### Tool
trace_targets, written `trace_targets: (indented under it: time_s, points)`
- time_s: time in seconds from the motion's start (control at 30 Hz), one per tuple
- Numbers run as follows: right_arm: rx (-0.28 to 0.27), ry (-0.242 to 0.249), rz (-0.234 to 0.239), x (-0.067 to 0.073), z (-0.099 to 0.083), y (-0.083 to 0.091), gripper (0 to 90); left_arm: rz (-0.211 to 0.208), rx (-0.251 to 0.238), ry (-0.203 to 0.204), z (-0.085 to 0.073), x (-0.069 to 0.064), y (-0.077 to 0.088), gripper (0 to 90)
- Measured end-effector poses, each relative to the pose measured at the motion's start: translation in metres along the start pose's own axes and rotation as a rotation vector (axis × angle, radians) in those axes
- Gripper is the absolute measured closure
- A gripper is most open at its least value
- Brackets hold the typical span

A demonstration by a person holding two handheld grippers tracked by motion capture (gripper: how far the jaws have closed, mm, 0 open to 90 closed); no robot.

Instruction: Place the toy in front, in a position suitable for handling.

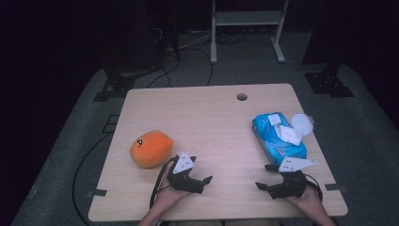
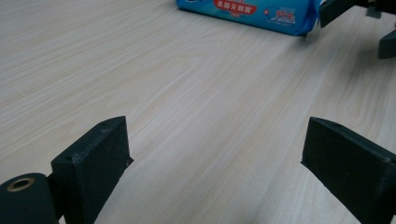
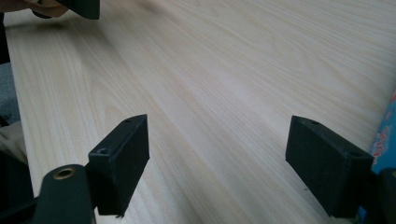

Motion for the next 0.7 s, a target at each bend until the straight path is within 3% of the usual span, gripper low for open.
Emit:
trace_targets:
  time_s: [0.2,0.3,0.47,0.7]
  points:
    - [-0.004,-0.017,0.003,-0.003,0.000,-0.001,20.4,-0.008,-0.004,0.003,0.002,0.000,0.000,7.3]
    - [-0.020,-0.026,0.004,-0.004,0.002,0.001,20.4,-0.024,-0.029,0.005,0.010,-0.002,0.006,7.3]
    - [-0.015,-0.032,-0.001,-0.005,0.001,0.001,20.4,-0.036,-0.090,-0.005,0.032,0.002,0.025,7.2]
    - [-0.036,-0.047,0.001,-0.007,0.003,0.006,20.4,0.016,-0.144,-0.045,0.054,0.025,0.062,6.0]
Point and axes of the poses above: each handheld gripper's, and its own axes: y roughly backward along the jaws, z roughly out of its top, x roughly to its left, the point moved 9 cm from there along -y, roughly forward along the jaws, and after that the axes turned 5 degrees about x, right-handed, at the moved point
